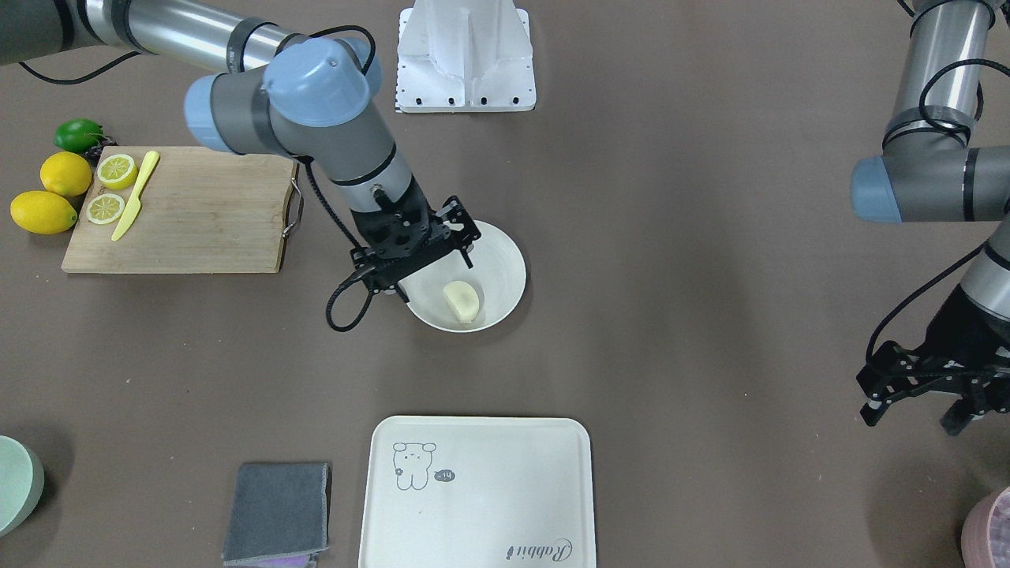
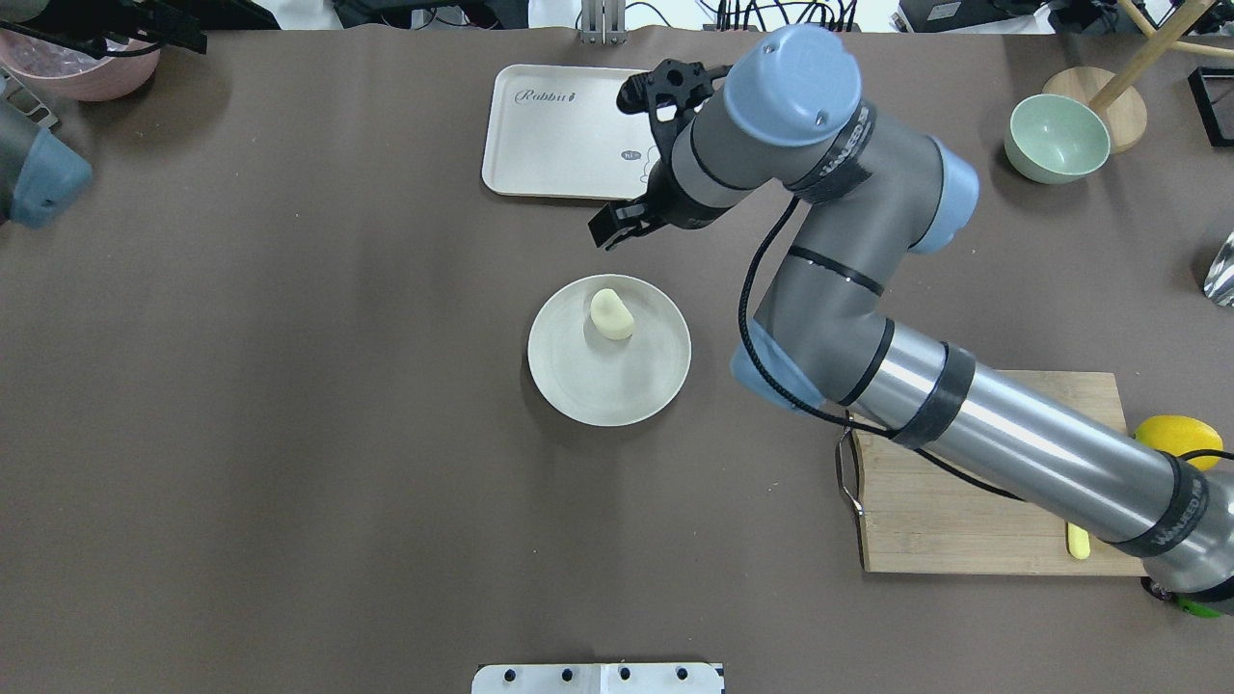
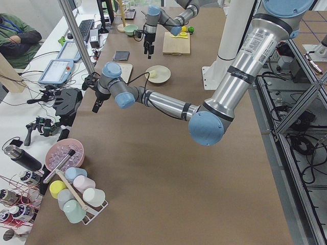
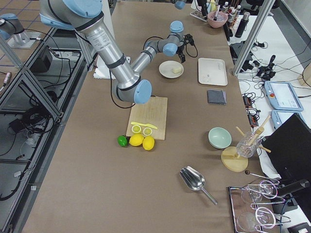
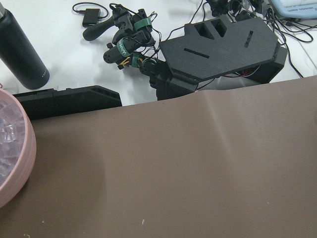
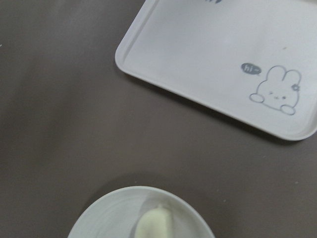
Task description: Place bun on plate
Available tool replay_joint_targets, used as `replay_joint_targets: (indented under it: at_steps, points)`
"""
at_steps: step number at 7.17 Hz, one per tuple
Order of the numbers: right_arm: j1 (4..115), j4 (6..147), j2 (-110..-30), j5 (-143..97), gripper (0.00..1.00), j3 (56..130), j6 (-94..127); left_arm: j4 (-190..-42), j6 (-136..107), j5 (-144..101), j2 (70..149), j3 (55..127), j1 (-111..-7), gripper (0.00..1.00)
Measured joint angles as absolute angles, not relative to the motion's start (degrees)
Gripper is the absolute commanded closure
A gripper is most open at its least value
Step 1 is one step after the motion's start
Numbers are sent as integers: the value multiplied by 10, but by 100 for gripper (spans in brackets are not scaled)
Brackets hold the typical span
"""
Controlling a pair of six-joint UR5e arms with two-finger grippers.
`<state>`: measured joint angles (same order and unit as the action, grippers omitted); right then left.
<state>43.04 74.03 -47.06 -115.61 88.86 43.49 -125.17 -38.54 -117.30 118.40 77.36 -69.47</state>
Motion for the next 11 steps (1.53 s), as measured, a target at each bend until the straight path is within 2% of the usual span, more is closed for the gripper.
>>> replay_joint_targets:
  at_steps: [5, 8, 11]
  points:
    - [668, 919, -483, -1296, 0, 883, 187, -1122, -324, -1313, 1194, 731, -844, 2]
    - [775, 944, -560, -1330, 0, 889, 113, -982, -220, -1336, 1203, 728, -909, 2]
    - [828, 940, -631, -1329, 0, 891, 71, -960, -179, -1366, 1176, 734, -938, 2]
